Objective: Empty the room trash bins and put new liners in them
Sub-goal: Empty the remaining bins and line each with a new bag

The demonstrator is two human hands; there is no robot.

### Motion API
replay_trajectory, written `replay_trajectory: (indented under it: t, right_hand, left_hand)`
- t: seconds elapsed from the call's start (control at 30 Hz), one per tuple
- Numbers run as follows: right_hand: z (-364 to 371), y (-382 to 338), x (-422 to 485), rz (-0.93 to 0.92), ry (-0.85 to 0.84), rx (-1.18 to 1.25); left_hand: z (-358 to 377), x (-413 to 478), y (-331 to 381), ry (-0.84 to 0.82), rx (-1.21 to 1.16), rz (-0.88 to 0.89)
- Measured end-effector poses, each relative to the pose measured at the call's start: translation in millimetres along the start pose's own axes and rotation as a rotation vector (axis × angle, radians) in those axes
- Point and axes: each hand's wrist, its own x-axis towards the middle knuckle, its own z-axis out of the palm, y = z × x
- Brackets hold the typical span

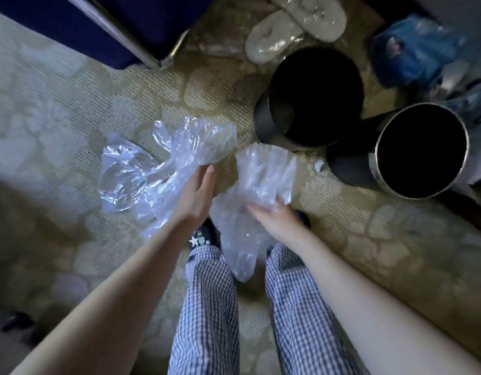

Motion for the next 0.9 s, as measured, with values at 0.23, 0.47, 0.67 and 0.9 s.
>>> replay_trajectory:
  t: [0.23, 0.47, 0.67, 0.9]
  right_hand:
    - [-33, -28, -66, -0.145, -0.061, -0.169]
    - [-57, -21, -108, -0.184, -0.017, -0.026]
    - [-78, -28, -157, -0.365, 0.140, 0.411]
    - [-96, -51, -199, -0.411, 0.468, 0.413]
  left_hand:
    - [0, -52, 98, -0.066, -0.171, 0.085]
    - [4, -86, 132, -0.080, -0.028, 0.116]
    - [13, -127, 144, 0.025, -0.010, 0.204]
    - [32, -147, 152, 0.075, -0.022, 0.222]
